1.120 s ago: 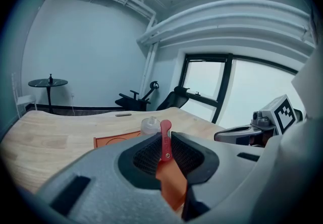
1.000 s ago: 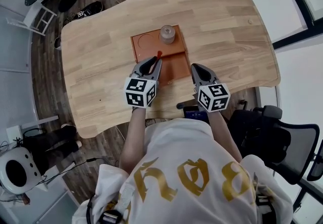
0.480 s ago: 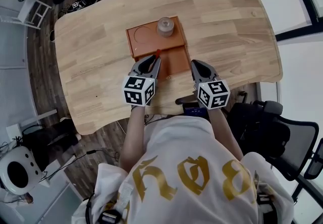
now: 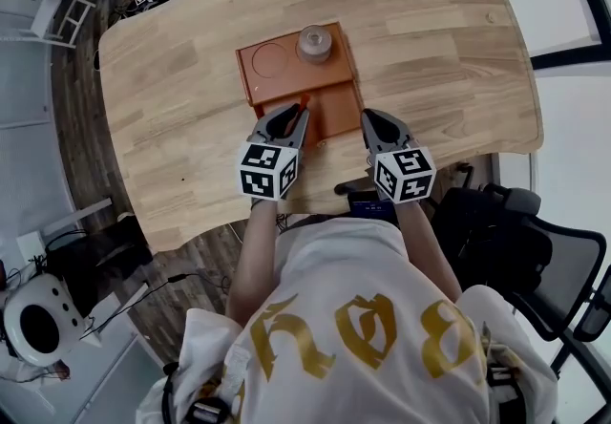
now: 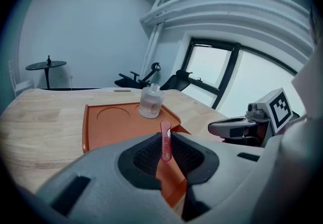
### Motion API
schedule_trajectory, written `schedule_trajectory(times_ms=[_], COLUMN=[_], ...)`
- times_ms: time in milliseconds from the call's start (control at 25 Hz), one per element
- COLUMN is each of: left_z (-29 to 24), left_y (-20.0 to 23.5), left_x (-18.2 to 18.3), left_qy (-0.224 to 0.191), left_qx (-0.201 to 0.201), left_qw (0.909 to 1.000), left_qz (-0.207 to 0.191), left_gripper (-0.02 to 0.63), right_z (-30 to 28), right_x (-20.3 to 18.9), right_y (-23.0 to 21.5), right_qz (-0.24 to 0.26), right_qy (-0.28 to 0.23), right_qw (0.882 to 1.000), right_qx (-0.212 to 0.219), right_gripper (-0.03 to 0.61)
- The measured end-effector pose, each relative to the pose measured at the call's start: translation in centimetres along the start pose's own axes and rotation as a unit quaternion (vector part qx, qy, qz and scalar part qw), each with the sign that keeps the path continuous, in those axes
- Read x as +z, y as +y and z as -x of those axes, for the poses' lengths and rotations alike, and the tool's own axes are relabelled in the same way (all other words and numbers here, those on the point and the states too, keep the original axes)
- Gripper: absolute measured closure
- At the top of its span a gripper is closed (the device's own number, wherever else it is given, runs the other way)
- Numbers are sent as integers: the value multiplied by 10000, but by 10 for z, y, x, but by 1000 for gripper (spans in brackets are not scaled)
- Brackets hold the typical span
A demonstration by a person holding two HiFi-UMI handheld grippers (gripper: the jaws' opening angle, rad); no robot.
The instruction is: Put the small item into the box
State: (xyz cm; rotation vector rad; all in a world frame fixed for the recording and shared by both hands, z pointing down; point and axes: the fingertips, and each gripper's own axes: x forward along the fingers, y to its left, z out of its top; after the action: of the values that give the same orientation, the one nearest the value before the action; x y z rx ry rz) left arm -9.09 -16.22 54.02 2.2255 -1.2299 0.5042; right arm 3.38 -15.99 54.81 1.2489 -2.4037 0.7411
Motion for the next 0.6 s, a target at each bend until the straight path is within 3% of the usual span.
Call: schedule_trajectory(times_ms=[600], left_z=[-29], left_y=[10], left_x=[-33], left_qy=[698], left_qx=[-163], left_qw=[9974], left_qz=[-14], left_gripper=[557], right_z=[-16], right_x=[-15], right_y=[-21], right_qz=[-305], right_qy=[200], right_qw=[9992], right_qx=[-143], right_gripper=[566])
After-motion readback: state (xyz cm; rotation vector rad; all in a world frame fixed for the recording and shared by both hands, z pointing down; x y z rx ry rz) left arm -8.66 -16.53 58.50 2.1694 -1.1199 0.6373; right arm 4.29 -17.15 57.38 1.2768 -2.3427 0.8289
